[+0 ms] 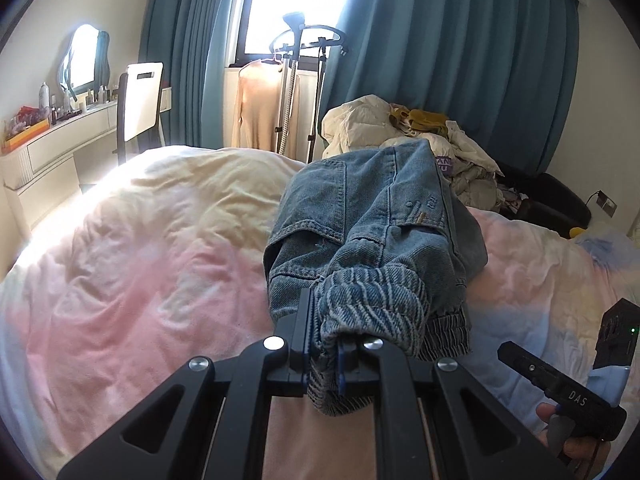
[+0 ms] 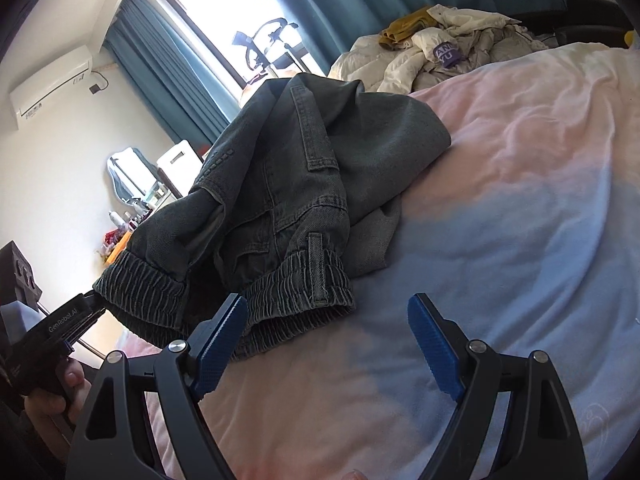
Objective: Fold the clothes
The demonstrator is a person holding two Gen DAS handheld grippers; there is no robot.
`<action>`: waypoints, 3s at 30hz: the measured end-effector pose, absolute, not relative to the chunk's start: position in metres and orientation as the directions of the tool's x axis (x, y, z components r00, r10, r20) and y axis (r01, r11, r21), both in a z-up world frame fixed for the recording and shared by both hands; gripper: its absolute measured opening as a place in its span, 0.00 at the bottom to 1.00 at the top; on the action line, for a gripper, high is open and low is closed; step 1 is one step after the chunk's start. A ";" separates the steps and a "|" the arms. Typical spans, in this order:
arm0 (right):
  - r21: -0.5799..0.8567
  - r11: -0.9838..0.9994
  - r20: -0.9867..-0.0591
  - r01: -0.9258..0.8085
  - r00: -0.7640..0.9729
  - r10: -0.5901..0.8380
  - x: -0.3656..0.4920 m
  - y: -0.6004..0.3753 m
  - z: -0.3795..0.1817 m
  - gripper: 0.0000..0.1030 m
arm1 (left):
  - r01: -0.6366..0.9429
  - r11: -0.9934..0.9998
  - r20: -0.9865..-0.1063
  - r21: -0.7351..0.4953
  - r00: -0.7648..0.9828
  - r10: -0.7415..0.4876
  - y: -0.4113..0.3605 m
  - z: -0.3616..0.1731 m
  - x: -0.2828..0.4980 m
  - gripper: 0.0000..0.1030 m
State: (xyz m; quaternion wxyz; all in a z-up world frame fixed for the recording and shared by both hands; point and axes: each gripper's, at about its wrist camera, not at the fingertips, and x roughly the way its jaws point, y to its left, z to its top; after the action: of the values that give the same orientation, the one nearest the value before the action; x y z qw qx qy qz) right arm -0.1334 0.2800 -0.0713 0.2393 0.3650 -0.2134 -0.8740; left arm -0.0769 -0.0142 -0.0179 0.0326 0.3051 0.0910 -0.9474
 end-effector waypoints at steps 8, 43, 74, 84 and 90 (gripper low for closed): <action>0.582 -0.768 -0.558 0.269 -0.555 -0.617 -0.166 0.258 -0.099 0.73 | 0.098 -0.985 -0.593 -0.145 -0.805 0.007 -0.013 -0.030 -0.085 0.09; 0.447 -0.847 -0.533 0.287 -0.675 -0.510 -0.067 0.251 -0.010 0.11 | -0.222 -0.882 -0.556 -0.415 -0.706 0.439 -0.004 -0.020 -0.026 0.43; 0.404 -0.779 -0.456 0.480 -0.632 -0.626 -0.058 0.211 0.003 0.11 | -0.117 -0.913 -0.679 -0.391 -0.633 0.372 -0.010 -0.054 -0.055 0.62; 0.400 -0.798 -0.470 0.452 -0.646 -0.602 -0.059 0.213 0.000 0.11 | -0.106 -0.915 -0.674 -0.389 -0.644 0.361 -0.008 -0.054 -0.052 0.59; 0.406 -0.812 -0.493 0.420 -0.647 -0.582 -0.062 0.218 -0.005 0.11 | -0.085 -0.941 -0.707 -0.328 -0.639 0.304 -0.001 -0.057 -0.050 0.36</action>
State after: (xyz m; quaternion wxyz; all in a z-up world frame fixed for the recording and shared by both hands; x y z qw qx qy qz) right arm -0.0616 0.2176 -0.0050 0.2786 0.3142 -0.1287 -0.8984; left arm -0.0503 -0.0014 -0.0570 -0.1088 0.4107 0.1333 -0.8954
